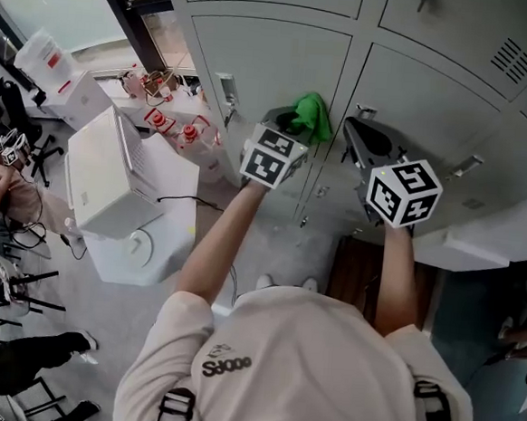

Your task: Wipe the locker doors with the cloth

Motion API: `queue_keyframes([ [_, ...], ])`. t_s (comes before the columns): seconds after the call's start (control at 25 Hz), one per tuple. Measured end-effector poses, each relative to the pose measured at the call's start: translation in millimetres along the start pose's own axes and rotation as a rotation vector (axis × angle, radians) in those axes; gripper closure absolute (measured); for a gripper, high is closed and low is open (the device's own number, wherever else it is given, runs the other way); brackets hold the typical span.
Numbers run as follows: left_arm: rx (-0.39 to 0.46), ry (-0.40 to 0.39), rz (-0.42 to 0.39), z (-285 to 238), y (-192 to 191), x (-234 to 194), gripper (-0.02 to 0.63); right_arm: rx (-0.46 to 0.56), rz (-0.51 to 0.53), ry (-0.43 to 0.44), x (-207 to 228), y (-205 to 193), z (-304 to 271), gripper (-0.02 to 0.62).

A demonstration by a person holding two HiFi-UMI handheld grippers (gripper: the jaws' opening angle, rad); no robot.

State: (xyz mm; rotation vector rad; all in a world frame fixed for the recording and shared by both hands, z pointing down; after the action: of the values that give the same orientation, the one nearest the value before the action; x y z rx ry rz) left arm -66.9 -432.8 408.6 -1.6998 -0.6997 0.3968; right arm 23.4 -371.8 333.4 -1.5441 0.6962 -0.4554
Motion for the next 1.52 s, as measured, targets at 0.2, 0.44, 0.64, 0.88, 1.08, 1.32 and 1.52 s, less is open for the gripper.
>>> queue_keyframes([
  [0.2,-0.021,-0.046,0.014,-16.8,-15.9,17.7,0.523,-0.015,0.003,-0.017,4.6,-5.3,8.1,0.588],
  [0.44,-0.021,-0.03,0.002,-8.5,-19.0,2.5,0.523,-0.017,0.01,-0.018,3.7,-5.3,8.7,0.588],
  [0.64,0.007,0.181,0.039,36.5,-28.5,-72.4,0.523,-0.007,0.014,-0.001,-3.7,1.2,-0.9,0.588],
  [0.88,-0.007,0.314,0.115,79.0,-53.4,-146.5,0.525,-0.007,0.029,0.05,-22.8,4.3,-16.9,0.588],
  [1.08,0.029,0.343,0.147,89.1,-56.2,-151.5,0.522,-0.01,0.046,0.059,-29.2,5.4,-12.7,0.588],
  [1.32,0.016,0.464,0.225,111.1,-75.6,-188.9,0.523,-0.021,0.001,0.027,-17.2,-5.9,-3.2,0.588],
  [1.52,-0.015,0.478,0.165,105.3,-92.5,-195.2,0.523,-0.027,0.004,0.047,-23.2,-8.9,-4.9,0.588],
])
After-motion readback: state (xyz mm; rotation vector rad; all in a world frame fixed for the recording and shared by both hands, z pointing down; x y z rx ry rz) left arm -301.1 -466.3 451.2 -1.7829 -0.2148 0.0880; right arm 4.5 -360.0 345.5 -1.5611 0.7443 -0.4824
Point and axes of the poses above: the fingertips, and each gripper's own axes: z backward along the fingers, x to its right, y out of its top, the point moved 3 cm from there along z, backward along the fingers, and after that the axes turned 4 degrees about z, right-handed, at the moved point
